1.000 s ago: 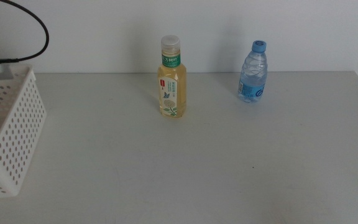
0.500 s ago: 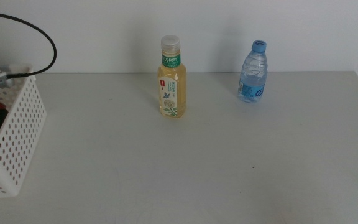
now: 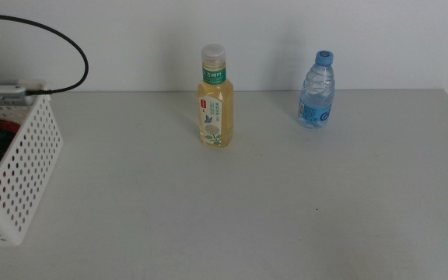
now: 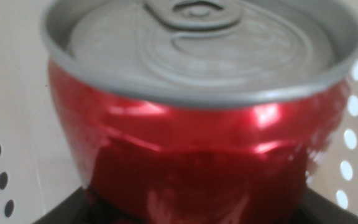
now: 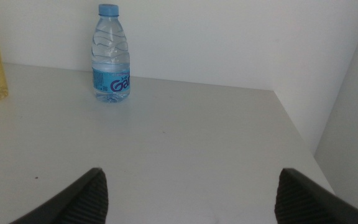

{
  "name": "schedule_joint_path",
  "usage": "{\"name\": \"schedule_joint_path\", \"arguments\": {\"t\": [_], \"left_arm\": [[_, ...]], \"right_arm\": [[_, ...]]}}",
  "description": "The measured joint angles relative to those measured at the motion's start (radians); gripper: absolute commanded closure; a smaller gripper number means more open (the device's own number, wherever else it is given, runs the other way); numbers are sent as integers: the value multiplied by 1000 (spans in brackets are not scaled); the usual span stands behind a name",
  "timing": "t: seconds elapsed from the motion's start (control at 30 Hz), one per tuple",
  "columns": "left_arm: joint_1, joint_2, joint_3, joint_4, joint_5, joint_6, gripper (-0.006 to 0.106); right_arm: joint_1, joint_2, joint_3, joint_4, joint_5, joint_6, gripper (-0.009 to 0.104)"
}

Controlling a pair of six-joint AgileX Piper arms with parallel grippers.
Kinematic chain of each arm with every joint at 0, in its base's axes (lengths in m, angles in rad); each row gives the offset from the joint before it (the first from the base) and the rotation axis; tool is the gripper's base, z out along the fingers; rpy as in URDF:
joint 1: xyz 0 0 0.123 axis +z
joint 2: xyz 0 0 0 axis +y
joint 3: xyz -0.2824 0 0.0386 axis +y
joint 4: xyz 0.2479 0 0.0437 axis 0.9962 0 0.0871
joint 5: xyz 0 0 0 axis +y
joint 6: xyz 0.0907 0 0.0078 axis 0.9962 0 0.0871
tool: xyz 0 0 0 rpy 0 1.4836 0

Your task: Use arms to grab the bottles and put them into the dustbin to the left of the table.

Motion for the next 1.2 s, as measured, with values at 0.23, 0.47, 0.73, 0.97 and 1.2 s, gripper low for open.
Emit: {"name": "schedule_joint_path", "arguments": {"t": [0.23,0.47,0.73,0.97,1.2], "left_arm": [[-3,0,-9,2,-3,0,17],[-3,-41,-9,5,3,0,16],[-5,-234,-11,-25,26,-8,16],[-55,-470,-17,-89,29,-35,16],[-219,-695,99,-100,-104,-35,16]], "right_arm": [[0,0,0,0,0,0,1],[0,0,0,0,0,0,1],[0,0,0,0,0,0,1],[0,0,0,0,0,0,1],[0,0,0,0,0,0,1]]}}
